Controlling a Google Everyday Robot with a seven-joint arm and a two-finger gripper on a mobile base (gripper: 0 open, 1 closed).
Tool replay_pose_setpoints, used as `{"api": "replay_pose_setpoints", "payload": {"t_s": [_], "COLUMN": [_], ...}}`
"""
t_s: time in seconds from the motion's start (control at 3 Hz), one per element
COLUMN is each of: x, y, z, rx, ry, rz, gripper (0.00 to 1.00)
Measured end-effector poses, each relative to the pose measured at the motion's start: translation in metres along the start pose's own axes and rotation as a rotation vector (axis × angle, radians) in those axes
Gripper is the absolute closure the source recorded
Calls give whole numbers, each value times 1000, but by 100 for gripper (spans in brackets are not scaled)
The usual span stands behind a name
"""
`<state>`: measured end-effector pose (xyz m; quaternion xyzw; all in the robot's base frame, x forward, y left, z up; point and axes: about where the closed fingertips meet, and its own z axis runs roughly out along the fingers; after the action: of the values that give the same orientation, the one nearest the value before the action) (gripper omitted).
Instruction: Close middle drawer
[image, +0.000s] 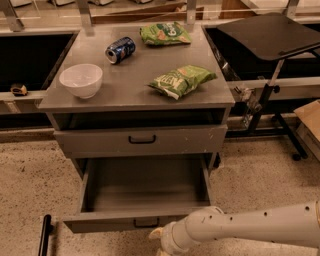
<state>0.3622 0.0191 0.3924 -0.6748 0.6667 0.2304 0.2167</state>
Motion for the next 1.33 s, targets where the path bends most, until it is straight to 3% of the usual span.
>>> {"api": "replay_pose_setpoints", "payload": {"t_s": [0.33, 0.67, 1.0, 1.33], "x": [-8, 26, 58, 58], "y": [-32, -61, -77, -77], "z": [-22, -62, -81, -81], "rx": [20, 83, 139, 139], "ry": [-151, -166, -85, -85], "rz": [61, 13, -51, -51], "gripper": [63, 85, 76, 51]}}
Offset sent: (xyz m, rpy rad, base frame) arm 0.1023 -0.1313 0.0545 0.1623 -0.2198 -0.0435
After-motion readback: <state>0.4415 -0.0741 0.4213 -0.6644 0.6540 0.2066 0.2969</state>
